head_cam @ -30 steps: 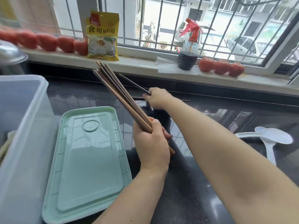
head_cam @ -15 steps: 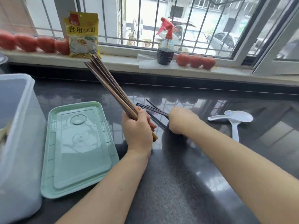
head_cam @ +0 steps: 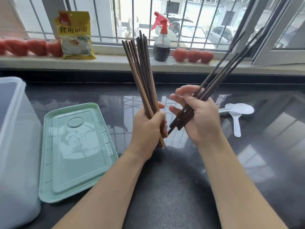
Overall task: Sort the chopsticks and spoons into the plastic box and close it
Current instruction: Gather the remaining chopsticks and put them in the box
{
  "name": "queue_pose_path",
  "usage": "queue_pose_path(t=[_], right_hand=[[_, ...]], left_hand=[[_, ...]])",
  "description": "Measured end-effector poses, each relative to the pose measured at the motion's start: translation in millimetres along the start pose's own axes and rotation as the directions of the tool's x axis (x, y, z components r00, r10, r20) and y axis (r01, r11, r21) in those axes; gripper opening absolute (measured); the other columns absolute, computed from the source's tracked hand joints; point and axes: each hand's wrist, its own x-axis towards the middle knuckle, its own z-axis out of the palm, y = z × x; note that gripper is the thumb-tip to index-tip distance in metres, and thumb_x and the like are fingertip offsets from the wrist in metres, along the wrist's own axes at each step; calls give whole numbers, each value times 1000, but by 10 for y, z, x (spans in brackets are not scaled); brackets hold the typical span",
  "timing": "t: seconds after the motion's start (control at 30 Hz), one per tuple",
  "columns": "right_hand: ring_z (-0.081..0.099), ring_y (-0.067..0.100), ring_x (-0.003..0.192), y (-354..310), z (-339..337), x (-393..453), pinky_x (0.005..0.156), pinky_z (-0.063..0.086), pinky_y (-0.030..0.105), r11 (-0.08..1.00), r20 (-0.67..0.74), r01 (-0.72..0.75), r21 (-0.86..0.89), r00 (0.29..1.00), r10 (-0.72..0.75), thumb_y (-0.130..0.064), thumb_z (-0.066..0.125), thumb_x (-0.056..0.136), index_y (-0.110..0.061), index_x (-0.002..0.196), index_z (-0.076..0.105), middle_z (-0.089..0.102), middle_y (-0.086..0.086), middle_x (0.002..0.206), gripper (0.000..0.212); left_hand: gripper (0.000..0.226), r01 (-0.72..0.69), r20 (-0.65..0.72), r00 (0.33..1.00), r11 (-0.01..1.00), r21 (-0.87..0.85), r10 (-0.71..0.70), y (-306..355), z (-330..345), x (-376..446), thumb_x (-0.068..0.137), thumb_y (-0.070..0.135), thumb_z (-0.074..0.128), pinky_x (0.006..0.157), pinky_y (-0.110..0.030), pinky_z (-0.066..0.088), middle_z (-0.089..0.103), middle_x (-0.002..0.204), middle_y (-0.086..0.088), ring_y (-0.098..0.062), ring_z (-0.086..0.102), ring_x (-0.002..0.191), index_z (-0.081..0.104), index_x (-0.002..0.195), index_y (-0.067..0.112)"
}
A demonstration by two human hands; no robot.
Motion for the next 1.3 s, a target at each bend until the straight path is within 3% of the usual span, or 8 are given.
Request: queue_pose_path(t=[0.17, 0.4, 0.63, 0.8, 0.93, 1.1, 1.23, 1.3], right_hand=[[33, 17, 49, 57, -46, 12, 47, 25, 30, 992, -82, 37, -124, 995, -48, 13, 37, 91, -9, 123, 59, 54, 11, 73, 44], [54, 18, 65, 183, -2, -36, 66, 50, 28, 883, 0, 127, -453, 990, -143, -2, 53, 98, -4, 101, 67, 54, 9, 69, 14], [35, 13, 53, 236, 21, -25, 56, 39, 32, 934, -20, 109, -341, 992, -123, -12, 44, 108, -8, 105, 58, 35, -2, 60, 14], [70, 26, 94, 164, 87, -104, 89, 59, 45, 947, 24, 144, -286, 989, -143, -8, 40, 108, -8, 104, 64, 70, 12, 95, 24], [69, 25, 112, 242, 188, -166, 104, 51, 48, 955, 54, -4, -297, 998, 21, -15, 39, 108, -10, 124, 64, 72, 15, 117, 30], [65, 19, 122, 220, 189, -224, 113, 43, 47, 964, 85, -36, -265, 995, 60, -51, 32, 106, -15, 129, 65, 71, 6, 125, 54], [66, 23, 117, 107, 98, -227, 106, 48, 50, 949, 255, -5, -317, 963, 90, -77, 45, 84, -35, 120, 69, 70, 5, 126, 60], [67, 22, 115, 57, 75, -212, 100, 52, 49, 877, 292, 84, -473, 954, 65, -64, 69, 83, -25, 131, 55, 71, 3, 123, 64]], left_hand=[[6, 2, 9, 1000, 1000, 17, -2, 30, -45, -3, 97, 0, 55, 54, -39, 43, 49, 62, -11, -27, 46, 55, 57, 103, 1], [5, -102, -11, 994, 982, 160, 105, 31, -108, -5, 98, 2, 57, 54, -39, 49, 54, 64, -12, -29, 51, 56, 59, 102, 5], [10, -134, -17, 990, 969, 208, 140, 37, -103, -25, 97, 2, 57, 57, -37, 53, 57, 68, -13, -24, 57, 57, 59, 101, 10], [8, -101, 41, 995, 980, 171, 95, 33, -52, -38, 99, 3, 59, 82, -46, 63, 71, 98, -15, -23, 75, 94, 63, 101, 10], [16, -150, 221, 970, 969, 196, 105, 26, 36, -91, 106, 12, 55, 76, -30, 60, 74, 92, 3, -14, 73, 90, 66, 117, 14], [38, -117, 332, 941, 984, 137, 66, 20, 42, -107, 105, 8, 55, 96, -24, 53, 71, 117, 10, -6, 66, 117, 51, 135, 32], [39, -187, 401, 913, 951, 246, 76, 23, 1, -125, 98, 6, 66, 81, -45, 60, 68, 102, -11, -23, 70, 93, 52, 129, 26], [37, -224, 357, 930, 912, 343, 94, 17, 12, -121, 93, 12, 71, 73, -46, 59, 67, 91, -5, -22, 69, 83, 55, 124, 25]])
